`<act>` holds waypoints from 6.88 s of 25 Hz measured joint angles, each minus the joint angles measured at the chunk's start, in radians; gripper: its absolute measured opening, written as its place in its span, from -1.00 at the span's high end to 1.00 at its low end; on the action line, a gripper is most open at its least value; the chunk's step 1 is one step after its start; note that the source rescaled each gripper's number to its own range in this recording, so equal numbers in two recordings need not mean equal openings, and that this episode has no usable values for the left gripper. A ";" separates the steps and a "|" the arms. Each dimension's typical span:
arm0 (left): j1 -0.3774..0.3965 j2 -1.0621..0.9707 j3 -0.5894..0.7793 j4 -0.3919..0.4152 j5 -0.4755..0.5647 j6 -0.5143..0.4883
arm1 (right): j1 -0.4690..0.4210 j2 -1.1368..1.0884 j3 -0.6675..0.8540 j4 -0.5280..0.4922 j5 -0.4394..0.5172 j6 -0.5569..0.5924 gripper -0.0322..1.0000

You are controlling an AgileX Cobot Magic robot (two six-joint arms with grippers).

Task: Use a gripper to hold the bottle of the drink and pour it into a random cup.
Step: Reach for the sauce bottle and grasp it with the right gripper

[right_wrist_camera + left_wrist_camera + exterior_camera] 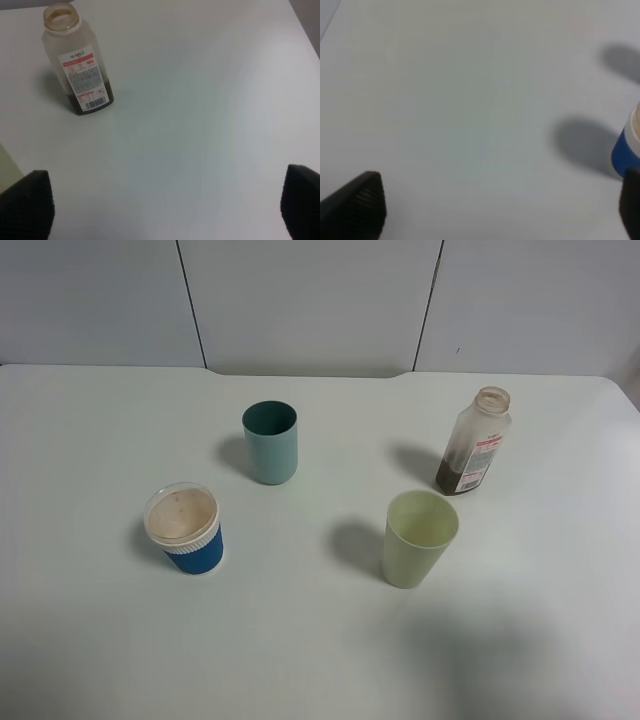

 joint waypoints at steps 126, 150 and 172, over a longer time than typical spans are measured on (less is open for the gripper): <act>0.000 0.000 0.000 0.000 0.000 0.000 | 0.113 1.117 -0.613 0.013 -0.157 -0.279 -0.70; 0.000 0.000 0.000 0.000 0.000 0.000 | 0.113 1.231 -0.621 -0.146 -0.284 -0.155 -0.70; 0.000 0.000 0.000 0.000 0.000 0.000 | 0.113 1.232 -0.292 -1.346 -0.964 0.942 -0.70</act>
